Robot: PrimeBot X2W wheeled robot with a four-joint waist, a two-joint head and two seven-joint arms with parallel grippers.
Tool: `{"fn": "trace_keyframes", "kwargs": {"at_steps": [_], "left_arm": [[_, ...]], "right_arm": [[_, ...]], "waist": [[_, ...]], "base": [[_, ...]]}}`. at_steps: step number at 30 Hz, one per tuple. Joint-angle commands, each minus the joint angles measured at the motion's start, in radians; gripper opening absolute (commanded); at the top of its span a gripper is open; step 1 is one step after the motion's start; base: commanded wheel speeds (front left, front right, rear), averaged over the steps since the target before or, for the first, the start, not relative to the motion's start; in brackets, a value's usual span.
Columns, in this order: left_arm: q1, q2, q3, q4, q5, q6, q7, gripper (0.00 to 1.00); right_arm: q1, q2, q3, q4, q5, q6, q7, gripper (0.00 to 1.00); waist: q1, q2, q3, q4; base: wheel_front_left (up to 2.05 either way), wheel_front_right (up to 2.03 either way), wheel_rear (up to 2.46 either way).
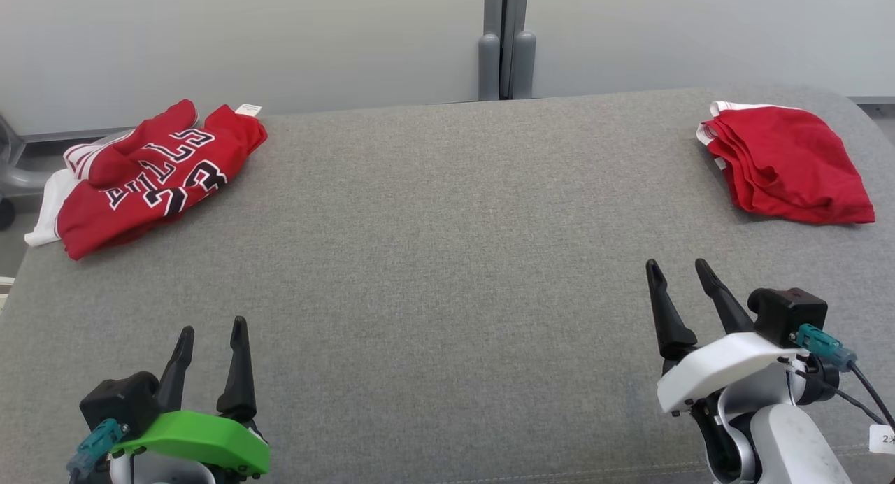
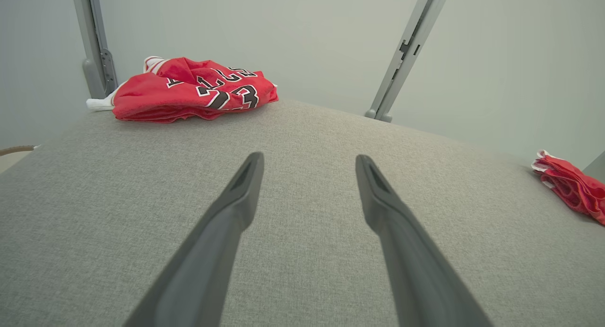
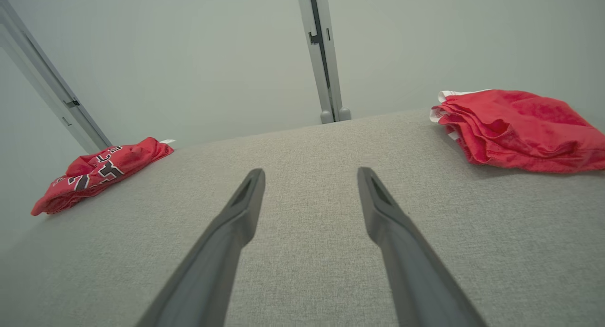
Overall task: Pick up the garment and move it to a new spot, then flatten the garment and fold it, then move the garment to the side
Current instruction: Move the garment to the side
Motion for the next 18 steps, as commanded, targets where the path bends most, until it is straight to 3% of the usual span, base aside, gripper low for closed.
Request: {"fn": "trace_keyframes", "kwargs": {"at_steps": [1, 18], "left_arm": [[0.012, -0.006, 0.005, 0.001, 0.016, -0.008, -0.005, 1.00], [0.009, -0.020, 0.009, 0.040, 0.040, -0.028, -0.005, 1.00]], "right_arm": [[0.021, -0.002, -0.003, -0.021, 0.018, 0.000, 0.006, 1.00], [0.041, -0.001, -0.008, -0.049, 0.020, 0.000, 0.008, 1.00]], "waist": [[0.0001, 0.0000, -0.001, -0.002], [0.0001, 0.0000, -0.008, 0.003]], "base": [[0.00, 0.00, 0.00], [0.00, 0.00, 0.00]]}}
